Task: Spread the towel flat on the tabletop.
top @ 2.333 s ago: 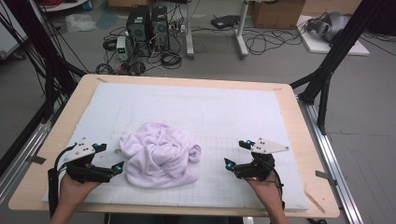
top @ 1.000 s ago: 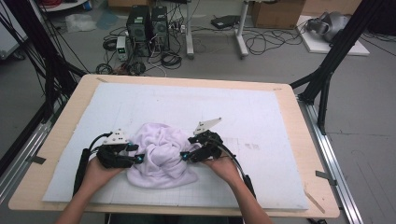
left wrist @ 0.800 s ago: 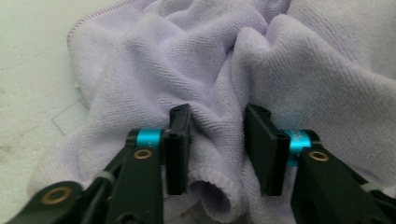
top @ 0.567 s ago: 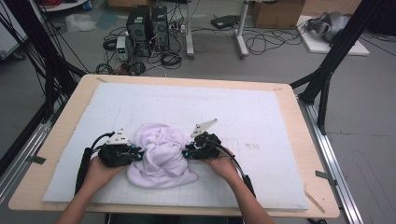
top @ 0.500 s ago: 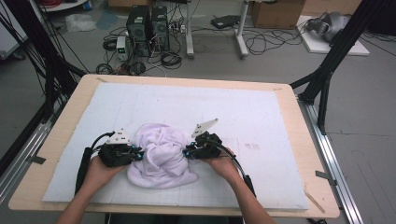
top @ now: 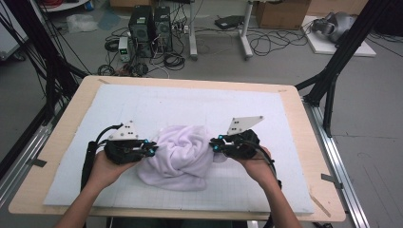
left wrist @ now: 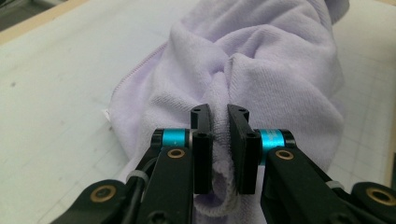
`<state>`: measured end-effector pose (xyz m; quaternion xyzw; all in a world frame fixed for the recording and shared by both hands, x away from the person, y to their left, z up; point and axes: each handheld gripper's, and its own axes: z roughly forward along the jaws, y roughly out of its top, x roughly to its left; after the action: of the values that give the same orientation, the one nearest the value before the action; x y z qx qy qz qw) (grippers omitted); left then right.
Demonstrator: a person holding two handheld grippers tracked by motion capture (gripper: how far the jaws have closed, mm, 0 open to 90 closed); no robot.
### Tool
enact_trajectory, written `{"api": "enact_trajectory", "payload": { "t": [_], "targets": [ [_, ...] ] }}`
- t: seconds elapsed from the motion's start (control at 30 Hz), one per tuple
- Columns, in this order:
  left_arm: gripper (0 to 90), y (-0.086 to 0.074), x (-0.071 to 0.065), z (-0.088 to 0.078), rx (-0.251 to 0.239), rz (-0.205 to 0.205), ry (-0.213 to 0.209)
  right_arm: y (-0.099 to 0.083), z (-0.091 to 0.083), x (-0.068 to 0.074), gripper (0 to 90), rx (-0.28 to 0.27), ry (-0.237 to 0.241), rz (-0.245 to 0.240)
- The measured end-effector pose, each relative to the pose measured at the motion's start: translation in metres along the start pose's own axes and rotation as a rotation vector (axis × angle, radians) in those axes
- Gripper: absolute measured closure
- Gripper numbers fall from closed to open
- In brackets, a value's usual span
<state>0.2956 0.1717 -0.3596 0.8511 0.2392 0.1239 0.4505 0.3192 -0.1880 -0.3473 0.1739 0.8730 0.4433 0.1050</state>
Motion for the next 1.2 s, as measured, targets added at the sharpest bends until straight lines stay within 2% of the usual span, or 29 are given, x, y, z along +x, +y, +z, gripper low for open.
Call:
{"api": "enact_trajectory", "payload": {
  "t": [0.03,0.07,0.1,0.13,0.17,0.2,0.23,0.27,0.3,0.33,0.37,0.4,0.43,0.47,0.57,0.6,0.67,0.7,0.73,0.77,0.8,0.87,0.9,0.93,0.97,1.03,1.1,1.13,1.2],
  "targets": [
    [80.4,0.000,0.000,0.000,0.000,0.000,0.000,0.000,0.000,0.000,82.1,0.000,0.000,0.000],
    [80.4,0.001,-0.005,0.001,0.002,0.010,-0.007,-0.002,-0.010,0.005,82.0,0.013,-0.012,-0.017],
    [80.4,0.001,-0.009,0.003,0.009,0.021,-0.011,-0.002,-0.010,0.005,82.0,0.013,-0.012,-0.017],
    [80.4,-0.005,-0.015,0.006,0.024,0.022,-0.018,-0.010,-0.011,0.011,82.0,0.036,-0.016,-0.021],
    [80.4,-0.005,-0.015,0.006,0.024,0.022,-0.018,-0.010,-0.011,0.011,82.0,0.036,-0.016,-0.021],
    [80.4,-0.015,-0.020,0.011,0.050,0.020,-0.025,-0.025,-0.005,0.016,81.9,0.064,-0.001,-0.002],
    [80.4,-0.015,-0.020,0.011,0.050,0.020,-0.025,-0.025,-0.005,0.016,81.9,0.064,-0.001,-0.002],
    [80.4,-0.023,-0.022,0.012,0.069,0.013,-0.028,-0.032,-0.001,0.018,81.9,0.076,0.003,0.006],
    [80.4,-0.030,-0.024,0.014,0.079,0.005,-0.033,-0.043,0.005,0.019,81.9,0.087,0.016,0.029],
    [80.5,-0.043,-0.027,0.013,0.106,-0.010,-0.041,-0.061,0.013,0.022,81.9,0.095,0.039,0.076],
    [80.5,-0.043,-0.027,0.013,0.106,-0.010,-0.041,-0.061,0.013,0.022,81.9,0.095,0.039,0.076],
    [80.5,-0.051,-0.028,0.013,0.111,-0.030,-0.053,-0.074,0.021,0.026,81.9,0.104,0.065,0.104],
    [80.5,-0.056,-0.030,0.012,0.112,-0.038,-0.062,-0.074,0.021,0.026,81.9,0.104,0.065,0.104],
    [80.2,-0.060,-0.032,0.011,0.111,-0.043,-0.072,-0.083,0.027,0.028,81.3,0.108,0.078,0.116],
    [77.2,-0.058,-0.032,0.008,0.104,-0.035,-0.077,-0.083,0.027,0.028,79.0,0.092,0.083,0.125],
    [67.3,-0.056,-0.031,0.007,0.095,-0.032,-0.077,-0.078,0.022,0.025,73.9,0.071,0.076,0.126],
    [59.1,-0.045,-0.026,0.000,0.065,-0.029,-0.051,-0.070,0.013,0.022,64.4,0.029,0.062,0.141],
    [55.9,-0.045,-0.026,0.000,0.065,-0.029,-0.051,-0.070,0.013,0.022,64.4,0.029,0.062,0.141],
    [53.9,-0.040,-0.022,-0.003,0.048,-0.024,-0.046,-0.062,0.005,0.017,59.4,-0.025,0.060,0.160],
    [53.9,-0.036,-0.019,-0.004,0.033,-0.027,-0.039,-0.062,0.005,0.017,59.4,-0.025,0.060,0.160],
    [50.3,-0.029,-0.014,-0.004,0.018,-0.022,-0.023,-0.054,0.002,0.015,54.2,-0.069,0.053,0.176],
    [48.6,-0.025,-0.009,-0.003,0.007,-0.023,-0.014,-0.048,0.007,0.015,48.3,-0.093,0.072,0.187],
    [48.6,-0.022,-0.005,0.000,0.009,-0.024,-0.016,-0.048,0.007,0.015,48.3,-0.093,0.072,0.187],
    [47.8,-0.019,0.001,0.008,0.025,-0.030,-0.017,-0.042,0.019,0.020,45.3,-0.078,0.099,0.172],
    [47.8,-0.019,0.001,0.008,0.025,-0.030,-0.017,-0.042,0.019,0.020,45.3,-0.078,0.099,0.172],
    [48.8,-0.020,0.005,0.021,0.064,-0.030,-0.012,-0.036,0.039,0.028,43.4,-0.036,0.135,0.139],
    [51.7,-0.024,0.005,0.033,0.112,-0.020,0.003,-0.035,0.044,0.030,43.7,-0.025,0.139,0.131],
    [62.9,-0.027,0.005,0.038,0.139,-0.021,-0.004,-0.037,0.056,0.032,48.0,0.003,0.152,0.128],
    [73.2,-0.035,0.004,0.047,0.184,-0.023,-0.017,-0.041,0.062,0.031,60.2,0.021,0.164,0.128]
  ]
}}
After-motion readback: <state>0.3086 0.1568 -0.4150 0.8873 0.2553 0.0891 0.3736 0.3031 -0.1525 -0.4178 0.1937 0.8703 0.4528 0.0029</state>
